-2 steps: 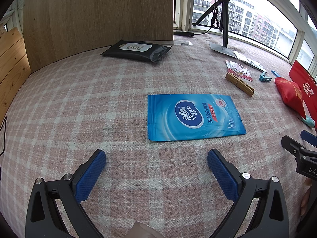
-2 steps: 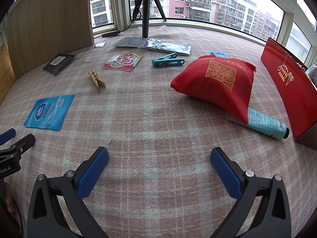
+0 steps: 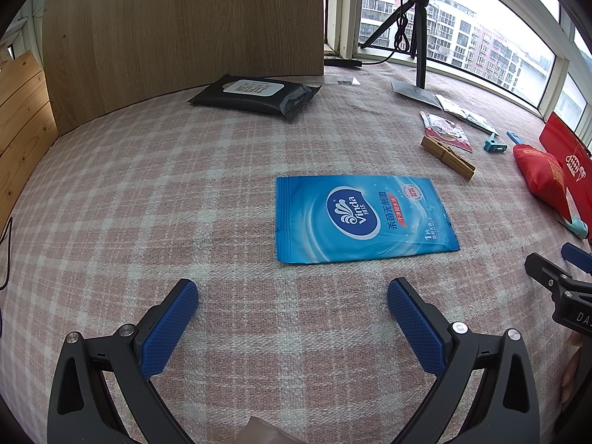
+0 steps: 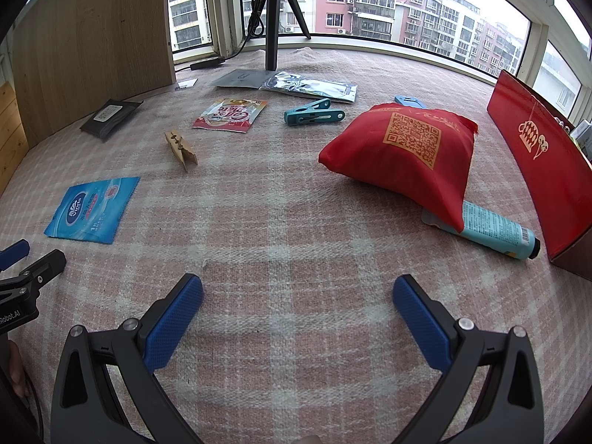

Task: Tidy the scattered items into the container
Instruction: 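Move the right tool toward the red drawstring bag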

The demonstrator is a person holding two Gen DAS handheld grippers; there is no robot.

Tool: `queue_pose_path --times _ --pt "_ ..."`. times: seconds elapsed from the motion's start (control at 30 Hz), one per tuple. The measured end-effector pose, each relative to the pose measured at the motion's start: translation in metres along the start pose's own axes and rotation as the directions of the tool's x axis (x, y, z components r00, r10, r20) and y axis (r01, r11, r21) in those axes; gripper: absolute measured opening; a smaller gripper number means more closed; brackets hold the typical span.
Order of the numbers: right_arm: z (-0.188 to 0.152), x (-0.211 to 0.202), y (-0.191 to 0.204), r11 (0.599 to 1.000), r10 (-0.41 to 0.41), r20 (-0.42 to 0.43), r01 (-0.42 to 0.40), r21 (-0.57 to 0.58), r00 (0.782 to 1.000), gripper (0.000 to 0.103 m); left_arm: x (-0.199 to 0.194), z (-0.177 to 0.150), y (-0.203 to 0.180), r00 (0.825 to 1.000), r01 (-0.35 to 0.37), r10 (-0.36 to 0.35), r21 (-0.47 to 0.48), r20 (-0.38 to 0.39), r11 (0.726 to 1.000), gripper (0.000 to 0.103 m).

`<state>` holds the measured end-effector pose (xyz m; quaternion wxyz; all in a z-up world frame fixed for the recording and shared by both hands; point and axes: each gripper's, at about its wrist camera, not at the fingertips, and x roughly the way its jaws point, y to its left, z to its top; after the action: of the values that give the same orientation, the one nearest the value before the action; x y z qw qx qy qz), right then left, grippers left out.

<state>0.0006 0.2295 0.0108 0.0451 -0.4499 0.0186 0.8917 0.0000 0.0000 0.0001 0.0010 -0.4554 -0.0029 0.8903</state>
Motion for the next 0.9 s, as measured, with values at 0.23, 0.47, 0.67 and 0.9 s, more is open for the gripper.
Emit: queue_pose_path --times 0.23,0.47,0.67,0.9 --pt "0.0 -0.002 0.001 1.0 0.004 -0.002 -0.004 -0.005 1.0 0.103 0.0 0.0 0.0 1.0 -0.001 0.001 0.0 0.0 1.0 0.103" --pt "-0.001 -0.004 0.0 1.0 0.012 -0.011 -0.013 -0.02 1.0 0.103 0.0 0.001 0.001 1.0 0.0 0.0 0.0 0.0 1.0 0.103" --pt "0.0 -0.001 0.001 0.999 0.017 -0.02 -0.018 -0.028 1.0 0.103 -0.002 -0.001 0.002 1.0 0.006 -0.006 0.009 -0.003 1.0 0.103" --pt "-0.003 -0.016 -0.004 1.0 0.019 -0.033 -0.02 -0.017 0.999 0.103 -0.011 -0.002 -0.002 1.0 0.013 -0.012 0.044 -0.025 0.999 0.1"
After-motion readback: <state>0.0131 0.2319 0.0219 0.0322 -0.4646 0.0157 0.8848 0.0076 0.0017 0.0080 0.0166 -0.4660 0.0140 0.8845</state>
